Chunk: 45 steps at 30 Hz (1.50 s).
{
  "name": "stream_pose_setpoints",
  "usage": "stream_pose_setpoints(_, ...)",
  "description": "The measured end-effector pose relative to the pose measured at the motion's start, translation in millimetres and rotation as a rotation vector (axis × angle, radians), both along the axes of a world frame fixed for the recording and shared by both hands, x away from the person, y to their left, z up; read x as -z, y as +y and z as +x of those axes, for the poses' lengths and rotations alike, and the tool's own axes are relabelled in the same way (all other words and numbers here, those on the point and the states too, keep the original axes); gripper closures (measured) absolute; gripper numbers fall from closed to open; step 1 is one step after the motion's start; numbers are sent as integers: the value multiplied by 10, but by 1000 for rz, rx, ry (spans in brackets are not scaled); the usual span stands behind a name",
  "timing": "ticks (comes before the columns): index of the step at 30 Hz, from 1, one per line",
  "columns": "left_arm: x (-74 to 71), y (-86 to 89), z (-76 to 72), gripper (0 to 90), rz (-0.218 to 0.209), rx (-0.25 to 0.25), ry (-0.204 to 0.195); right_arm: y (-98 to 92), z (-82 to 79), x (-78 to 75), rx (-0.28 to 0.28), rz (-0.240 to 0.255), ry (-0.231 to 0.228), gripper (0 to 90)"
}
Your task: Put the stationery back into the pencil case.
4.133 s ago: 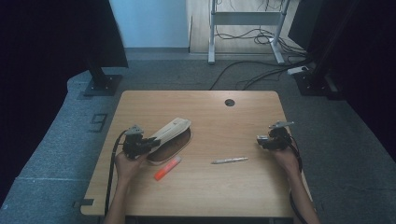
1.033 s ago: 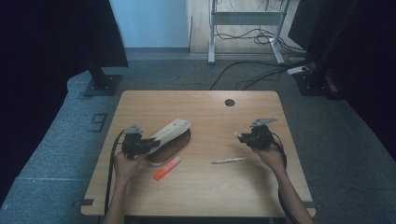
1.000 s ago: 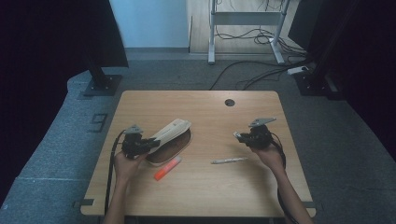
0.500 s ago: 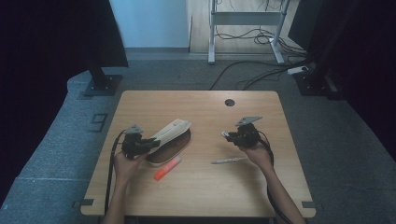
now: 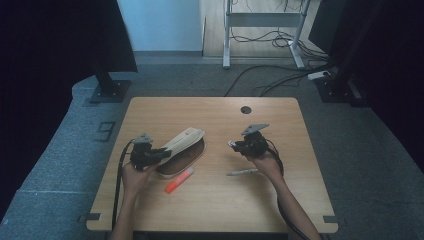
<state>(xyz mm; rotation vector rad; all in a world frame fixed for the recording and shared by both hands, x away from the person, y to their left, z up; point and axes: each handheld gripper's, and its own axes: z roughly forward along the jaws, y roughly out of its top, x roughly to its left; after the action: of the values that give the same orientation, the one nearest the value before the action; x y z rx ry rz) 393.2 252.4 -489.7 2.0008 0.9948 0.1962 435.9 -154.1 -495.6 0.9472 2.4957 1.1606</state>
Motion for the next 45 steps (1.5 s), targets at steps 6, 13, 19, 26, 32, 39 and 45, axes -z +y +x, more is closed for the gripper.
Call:
stream_pose_setpoints(6, -7, -3, -1, 760, -5, -4, 4, 132, 27, 40, -15, -8, 2, 719)
stream_pose_setpoints(13, -4, -5, 0, 759, -2, -1, 4, 265, 73, 40, -26, -6, -1, 719)
stream_pose_setpoints(19, 5, 2, 10, 757, -13, 6, 9, 400, 108, 40, -40, 1, -1, 719)
stream_pose_setpoints(26, 4, -1, 9, 757, -11, 7, 9, 554, 148, 69, -54, -8, -1, 719)
stream_pose_setpoints(32, 6, 5, 16, 757, -15, 9, 13, 685, 174, 95, -66, -8, -2, 719)
stream_pose_setpoints(39, 8, 5, 18, 757, -17, 9, 14, 862, 208, 163, -82, -16, 2, 719)
stream_pose_setpoints(45, 8, 4, 17, 757, -17, 9, 14, 999, 249, 201, -91, -20, 9, 719)
